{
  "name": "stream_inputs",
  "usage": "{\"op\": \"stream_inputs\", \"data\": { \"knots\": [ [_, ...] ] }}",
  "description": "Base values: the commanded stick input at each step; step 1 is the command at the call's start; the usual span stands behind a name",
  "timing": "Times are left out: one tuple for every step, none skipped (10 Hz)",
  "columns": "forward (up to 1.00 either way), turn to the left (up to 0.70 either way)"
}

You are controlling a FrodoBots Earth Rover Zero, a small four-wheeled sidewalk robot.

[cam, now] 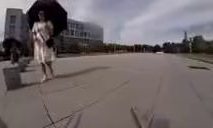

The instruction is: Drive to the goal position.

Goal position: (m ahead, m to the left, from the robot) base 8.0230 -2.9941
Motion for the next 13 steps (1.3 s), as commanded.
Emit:
{"op": "stream_inputs", "data": {
  "knots": [
    [1.0,-0.27],
    [1.0,-0.27],
    [1.0,-0.27],
    [1.0,-0.27],
    [1.0,-0.27],
    [1.0,-0.27],
    [1.0,-0.27],
    [1.0,-0.27],
    [1.0,-0.27],
    [1.0,-0.27],
    [1.0,-0.27],
    [1.0,-0.27],
    [1.0,-0.27]
  ]
}}
